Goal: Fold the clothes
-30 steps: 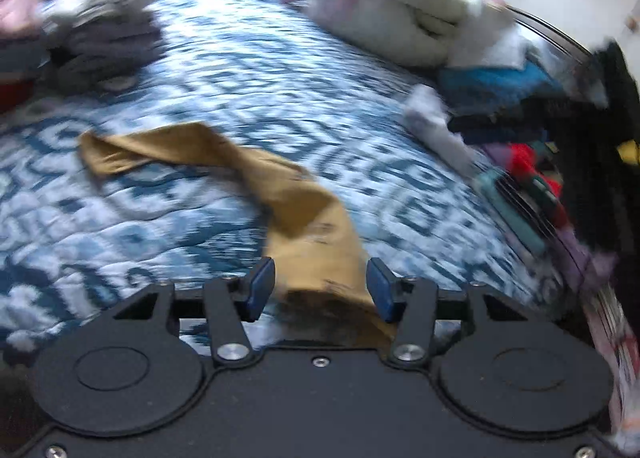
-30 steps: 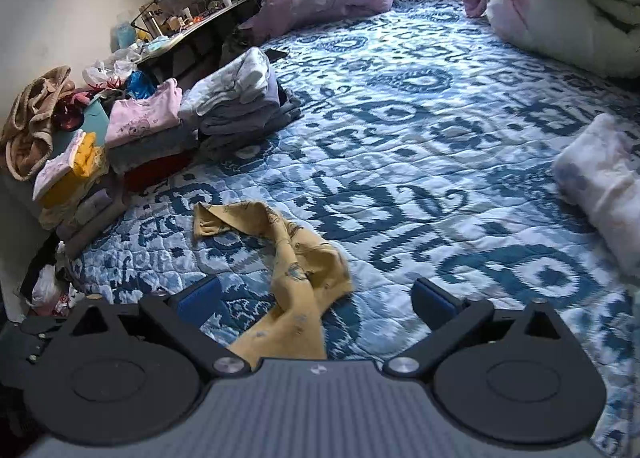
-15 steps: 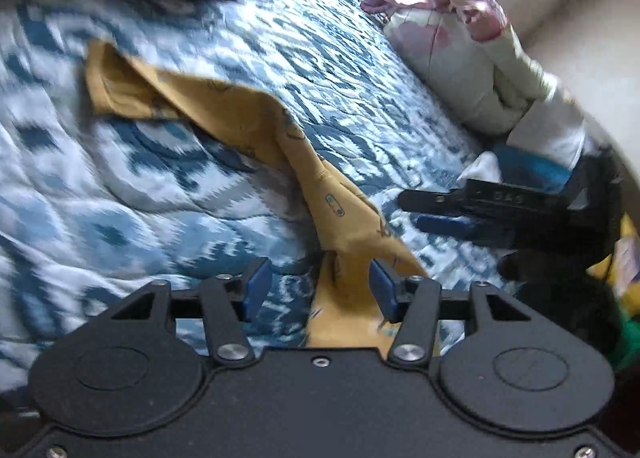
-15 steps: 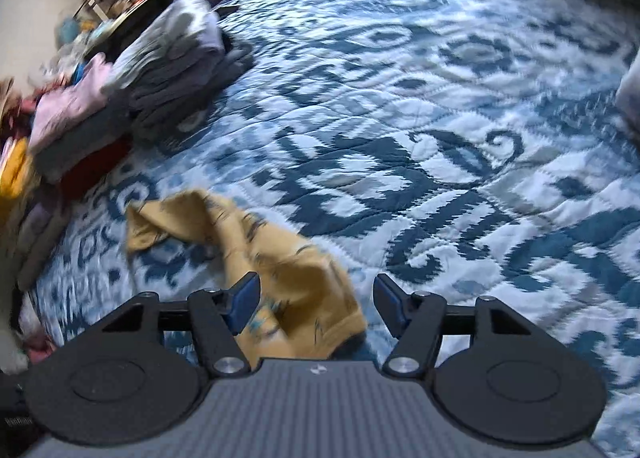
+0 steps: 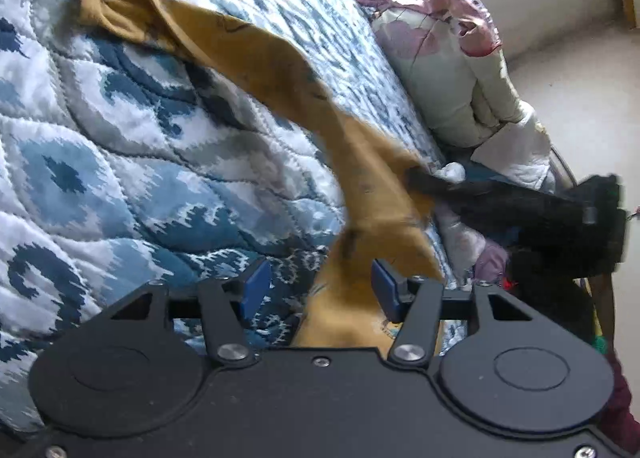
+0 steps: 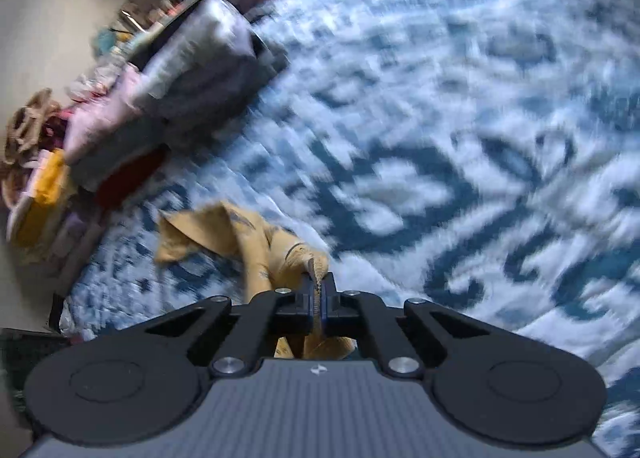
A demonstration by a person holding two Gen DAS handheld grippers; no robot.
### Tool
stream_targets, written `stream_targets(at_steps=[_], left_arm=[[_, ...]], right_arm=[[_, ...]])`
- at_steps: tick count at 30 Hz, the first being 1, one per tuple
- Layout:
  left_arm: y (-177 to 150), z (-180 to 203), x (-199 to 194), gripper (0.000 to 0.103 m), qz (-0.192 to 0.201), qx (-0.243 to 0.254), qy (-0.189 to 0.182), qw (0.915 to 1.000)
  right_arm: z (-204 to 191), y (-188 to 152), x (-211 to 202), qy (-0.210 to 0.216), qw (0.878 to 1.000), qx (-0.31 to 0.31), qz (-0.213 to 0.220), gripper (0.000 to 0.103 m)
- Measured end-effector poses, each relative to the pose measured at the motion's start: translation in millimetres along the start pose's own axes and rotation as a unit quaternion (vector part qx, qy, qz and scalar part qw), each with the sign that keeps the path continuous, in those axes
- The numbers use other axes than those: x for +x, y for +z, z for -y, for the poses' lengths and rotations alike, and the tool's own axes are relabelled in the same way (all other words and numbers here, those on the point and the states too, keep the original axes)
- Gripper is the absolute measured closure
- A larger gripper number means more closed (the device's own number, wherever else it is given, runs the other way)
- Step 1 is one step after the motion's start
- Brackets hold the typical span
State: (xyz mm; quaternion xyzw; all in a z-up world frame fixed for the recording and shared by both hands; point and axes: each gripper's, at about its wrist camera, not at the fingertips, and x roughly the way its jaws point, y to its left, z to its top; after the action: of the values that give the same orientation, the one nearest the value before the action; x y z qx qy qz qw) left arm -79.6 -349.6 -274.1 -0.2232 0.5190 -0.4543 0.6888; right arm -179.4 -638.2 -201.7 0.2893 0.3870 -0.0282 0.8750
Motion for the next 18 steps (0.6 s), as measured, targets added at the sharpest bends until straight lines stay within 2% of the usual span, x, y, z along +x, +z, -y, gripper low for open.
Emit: stream_targets(at_steps=[8,16,18], left_arm=[[-3,0,-8,0.043,0.018,0.000,-0.032,0.9993],[-5,-2,-13,0.042,0.027,-0.004,-0.046,0.9986],[-5,-2,-14,0.042,0.029,-0.004,-0.048,0.9984]], right_arm=[[-55,46,-109,-0.013,0.993,-0.058,0.102,0.098],[-112,91,-222,-0.028,0.972,-0.113,0.204,0.098],[-115,90,-219,-0.033,0.974,-0.116,0.192,0.098]])
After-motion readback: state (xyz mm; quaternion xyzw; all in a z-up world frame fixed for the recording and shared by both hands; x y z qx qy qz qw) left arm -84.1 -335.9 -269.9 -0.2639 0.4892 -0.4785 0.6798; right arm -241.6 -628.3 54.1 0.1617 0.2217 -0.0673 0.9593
